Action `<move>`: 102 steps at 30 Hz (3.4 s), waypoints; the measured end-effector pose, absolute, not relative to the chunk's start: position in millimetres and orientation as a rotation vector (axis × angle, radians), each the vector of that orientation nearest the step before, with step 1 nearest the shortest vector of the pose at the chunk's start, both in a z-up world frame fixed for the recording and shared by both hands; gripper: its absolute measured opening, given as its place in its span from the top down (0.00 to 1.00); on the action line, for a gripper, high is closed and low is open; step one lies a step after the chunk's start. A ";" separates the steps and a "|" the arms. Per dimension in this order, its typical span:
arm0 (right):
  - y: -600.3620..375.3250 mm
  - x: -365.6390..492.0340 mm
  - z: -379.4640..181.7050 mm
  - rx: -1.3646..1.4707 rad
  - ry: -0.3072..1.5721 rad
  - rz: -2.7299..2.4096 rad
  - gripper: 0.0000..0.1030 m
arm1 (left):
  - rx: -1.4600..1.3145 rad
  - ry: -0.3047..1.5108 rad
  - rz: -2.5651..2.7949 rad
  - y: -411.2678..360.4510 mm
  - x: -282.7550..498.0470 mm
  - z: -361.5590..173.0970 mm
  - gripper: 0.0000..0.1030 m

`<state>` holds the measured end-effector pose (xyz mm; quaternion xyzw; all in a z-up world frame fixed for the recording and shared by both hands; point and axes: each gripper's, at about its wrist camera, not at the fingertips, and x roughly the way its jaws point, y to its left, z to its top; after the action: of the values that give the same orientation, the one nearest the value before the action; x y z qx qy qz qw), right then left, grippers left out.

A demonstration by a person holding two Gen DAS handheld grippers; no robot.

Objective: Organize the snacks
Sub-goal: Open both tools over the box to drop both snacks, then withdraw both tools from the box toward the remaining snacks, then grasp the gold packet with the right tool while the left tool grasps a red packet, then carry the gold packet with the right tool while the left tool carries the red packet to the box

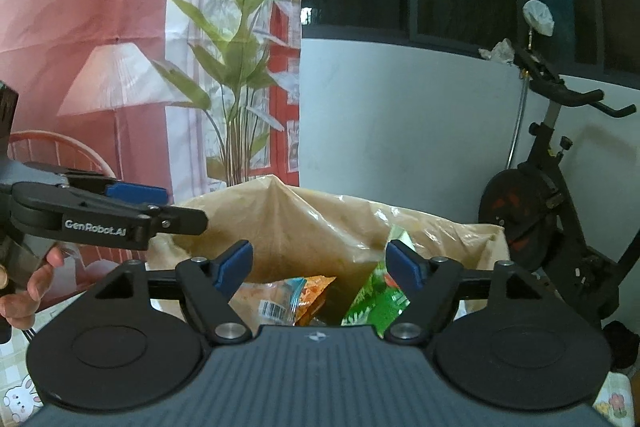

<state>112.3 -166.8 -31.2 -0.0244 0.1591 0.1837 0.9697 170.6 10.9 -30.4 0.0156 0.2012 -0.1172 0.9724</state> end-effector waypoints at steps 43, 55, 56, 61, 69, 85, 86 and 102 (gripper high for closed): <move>-202.7 43.3 -209.3 0.133 0.622 0.217 0.40 | -0.010 0.735 -0.276 -45.1 149.5 -183.9 0.29; -197.7 60.1 -221.8 0.151 0.645 0.239 0.40 | -0.043 0.800 -0.293 -41.6 165.1 -217.9 0.28; -197.8 60.8 -222.7 0.153 0.648 0.241 0.40 | -0.042 0.802 -0.299 -44.4 166.4 -220.9 0.27; -197.0 65.2 -224.0 0.166 0.652 0.255 0.40 | -0.052 0.829 -0.327 -37.9 169.6 -228.4 0.27; -196.9 74.4 -229.2 0.180 0.677 0.278 0.40 | -0.030 0.826 -0.358 -35.0 168.7 -235.5 0.36; -166.5 70.2 -236.2 0.023 0.687 0.242 0.40 | -0.004 0.820 -0.284 -21.0 116.3 -232.4 0.46; -164.6 69.3 -236.1 0.010 0.689 0.239 0.41 | -0.011 0.820 -0.279 -20.7 114.1 -232.8 0.46; -166.5 17.0 -222.9 0.033 0.719 0.230 0.45 | -0.062 0.814 -0.239 0.8 79.5 -219.1 0.58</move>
<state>17.0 -166.5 -222.9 0.0163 0.3511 0.1121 0.9294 79.5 0.8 -219.1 -0.0300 0.3948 -0.1160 0.9109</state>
